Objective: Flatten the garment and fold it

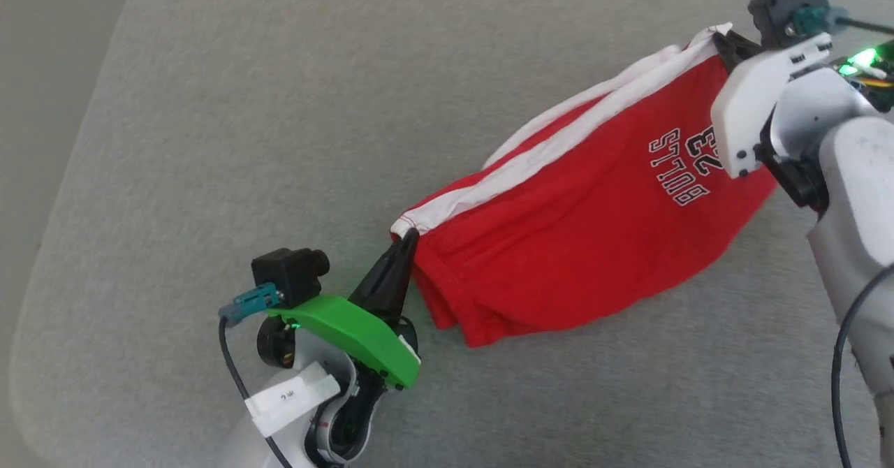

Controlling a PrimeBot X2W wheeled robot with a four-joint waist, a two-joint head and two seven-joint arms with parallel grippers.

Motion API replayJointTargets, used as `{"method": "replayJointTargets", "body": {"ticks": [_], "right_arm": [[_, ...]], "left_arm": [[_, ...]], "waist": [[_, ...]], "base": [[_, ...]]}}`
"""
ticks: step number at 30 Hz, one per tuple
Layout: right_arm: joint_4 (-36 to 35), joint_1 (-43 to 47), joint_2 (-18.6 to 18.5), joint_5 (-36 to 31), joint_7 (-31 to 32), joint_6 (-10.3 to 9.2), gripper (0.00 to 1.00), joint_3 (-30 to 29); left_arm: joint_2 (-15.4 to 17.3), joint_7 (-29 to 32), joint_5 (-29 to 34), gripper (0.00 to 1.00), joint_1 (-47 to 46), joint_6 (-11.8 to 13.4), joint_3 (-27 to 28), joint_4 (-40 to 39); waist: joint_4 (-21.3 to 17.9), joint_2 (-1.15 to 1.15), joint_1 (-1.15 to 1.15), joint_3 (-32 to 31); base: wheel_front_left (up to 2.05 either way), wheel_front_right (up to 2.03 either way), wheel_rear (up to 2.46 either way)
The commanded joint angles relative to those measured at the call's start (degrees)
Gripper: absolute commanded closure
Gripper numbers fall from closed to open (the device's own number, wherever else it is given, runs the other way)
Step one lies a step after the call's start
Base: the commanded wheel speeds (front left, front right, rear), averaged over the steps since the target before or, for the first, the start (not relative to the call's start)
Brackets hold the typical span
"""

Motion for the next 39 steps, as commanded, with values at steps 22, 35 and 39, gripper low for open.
{"method": "replayJointTargets", "body": {"ticks": [22,35,39], "right_arm": [[17.35,-11.2,-3.32,9.92,13.0,-0.1,0.0,8.75],[11.14,0.97,-3.51,16.39,-6.07,-0.1,0.0,4.35],[7.54,6.48,-3.62,17.74,-12.73,-0.1,0.0,1.78]], "left_arm": [[-1.19,1.44,-0.07,0.0,-1.97,-1.49,-3.36,2.15],[0.97,-8.13,4.1,0.0,1.29,-0.14,-1.46,1.33],[1.81,-11.86,8.34,0.0,2.24,2.16,0.59,0.61]], "waist": [[6.92,0.0,0.0,5.39],[3.63,0.0,0.0,-5.22],[2.77,0.0,0.0,-7.76]], "base": [[0.0,0.0,0.0],[0.0,0.0,0.0],[0.0,0.0,0.0]]}}
